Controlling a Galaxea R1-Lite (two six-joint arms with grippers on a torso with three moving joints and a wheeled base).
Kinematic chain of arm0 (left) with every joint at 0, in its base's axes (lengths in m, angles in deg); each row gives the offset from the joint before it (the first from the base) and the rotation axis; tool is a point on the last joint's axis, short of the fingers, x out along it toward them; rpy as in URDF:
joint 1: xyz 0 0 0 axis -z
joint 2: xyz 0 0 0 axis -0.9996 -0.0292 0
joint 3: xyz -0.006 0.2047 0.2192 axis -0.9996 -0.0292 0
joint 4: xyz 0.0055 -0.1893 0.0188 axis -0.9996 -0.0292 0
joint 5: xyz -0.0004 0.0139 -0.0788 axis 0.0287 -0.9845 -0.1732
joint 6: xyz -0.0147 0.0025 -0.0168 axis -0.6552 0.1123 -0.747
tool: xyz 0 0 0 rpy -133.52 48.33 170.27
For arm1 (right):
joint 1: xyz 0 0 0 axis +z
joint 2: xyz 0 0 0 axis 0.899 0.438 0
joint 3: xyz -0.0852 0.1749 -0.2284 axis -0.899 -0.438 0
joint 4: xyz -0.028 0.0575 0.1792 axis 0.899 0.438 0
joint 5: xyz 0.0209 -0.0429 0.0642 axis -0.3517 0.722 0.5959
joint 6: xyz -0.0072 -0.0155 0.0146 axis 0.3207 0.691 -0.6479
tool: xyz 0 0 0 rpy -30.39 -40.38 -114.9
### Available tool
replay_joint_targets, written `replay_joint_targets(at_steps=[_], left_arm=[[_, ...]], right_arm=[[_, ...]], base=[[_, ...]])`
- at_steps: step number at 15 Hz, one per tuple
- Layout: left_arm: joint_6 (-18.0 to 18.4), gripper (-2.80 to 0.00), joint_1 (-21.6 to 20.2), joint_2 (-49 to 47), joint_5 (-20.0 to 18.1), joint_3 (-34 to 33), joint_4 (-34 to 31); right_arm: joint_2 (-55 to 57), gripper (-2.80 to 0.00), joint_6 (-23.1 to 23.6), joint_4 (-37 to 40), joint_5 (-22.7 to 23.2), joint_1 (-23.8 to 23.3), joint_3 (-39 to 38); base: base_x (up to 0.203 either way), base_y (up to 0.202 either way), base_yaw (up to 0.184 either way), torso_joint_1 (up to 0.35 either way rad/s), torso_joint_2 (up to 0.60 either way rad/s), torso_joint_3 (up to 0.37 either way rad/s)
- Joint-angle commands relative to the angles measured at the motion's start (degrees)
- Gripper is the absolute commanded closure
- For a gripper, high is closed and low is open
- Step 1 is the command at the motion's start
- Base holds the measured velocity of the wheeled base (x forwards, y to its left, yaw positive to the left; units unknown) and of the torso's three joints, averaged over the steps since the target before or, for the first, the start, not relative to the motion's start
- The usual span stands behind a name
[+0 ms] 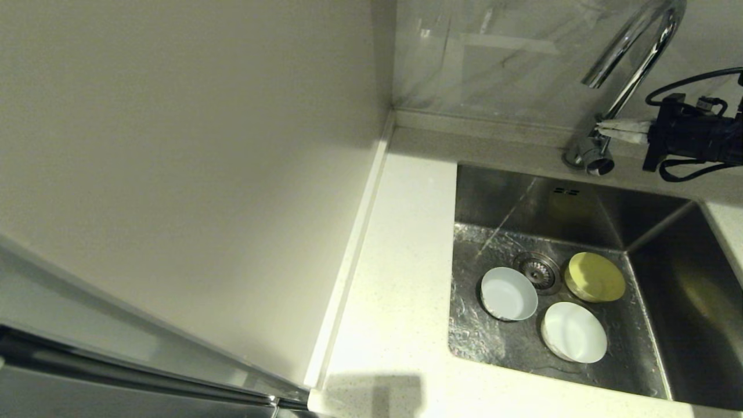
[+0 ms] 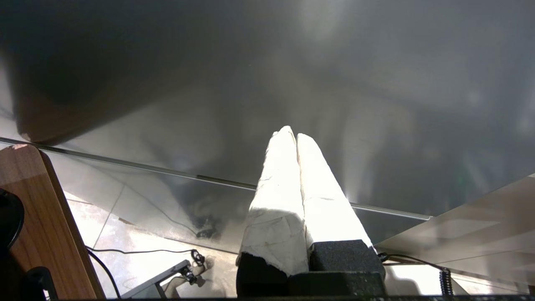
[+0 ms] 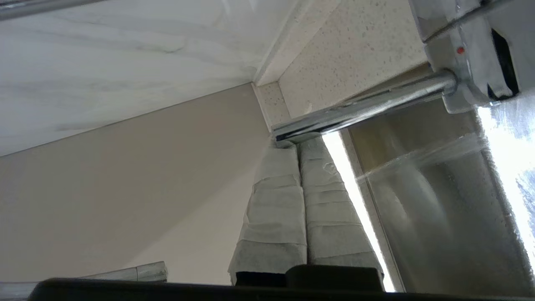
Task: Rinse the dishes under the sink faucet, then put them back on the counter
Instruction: Turn off the faucet, then put a bowl back to the table from the sink
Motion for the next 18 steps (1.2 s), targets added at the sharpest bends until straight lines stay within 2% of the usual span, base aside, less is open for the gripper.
replay_joint_targets(at_steps=[1,6,11,14,15,16,17,18], left_arm=[[0.0,0.00,0.0,0.0,0.0,-0.2,0.0],[0.0,0.00,0.0,0.0,0.0,-0.2,0.0],[0.0,0.00,0.0,0.0,0.0,-0.2,0.0],[0.0,0.00,0.0,0.0,0.0,-0.2,0.0],[0.0,0.00,0.0,0.0,0.0,-0.2,0.0],[0.0,0.00,0.0,0.0,0.0,-0.2,0.0],[0.0,0.00,0.0,0.0,0.0,-0.2,0.0],[0.0,0.00,0.0,0.0,0.0,-0.2,0.0]], right_arm=[[0.3,0.00,-1.8,-1.0,0.1,0.0,0.4],[-5.2,0.00,-3.8,-0.9,0.8,-0.9,-1.9],[-12.8,0.00,-3.7,-0.8,2.5,-2.0,-10.2],[-20.6,0.00,-2.4,-0.7,3.2,-5.1,-16.5],[-23.8,0.00,0.5,-0.3,3.5,-6.7,-19.4],[-26.4,0.00,7.7,1.4,3.7,-8.0,-22.2],[-28.5,0.00,17.6,4.5,3.6,-9.1,-24.4],[-30.6,0.00,30.1,9.2,2.6,-10.1,-26.7]], base=[[0.000,0.000,0.000,0.000,0.00,0.000],[0.000,0.000,0.000,0.000,0.00,0.000],[0.000,0.000,0.000,0.000,0.00,0.000],[0.000,0.000,0.000,0.000,0.00,0.000],[0.000,0.000,0.000,0.000,0.00,0.000],[0.000,0.000,0.000,0.000,0.00,0.000],[0.000,0.000,0.000,0.000,0.00,0.000],[0.000,0.000,0.000,0.000,0.00,0.000]])
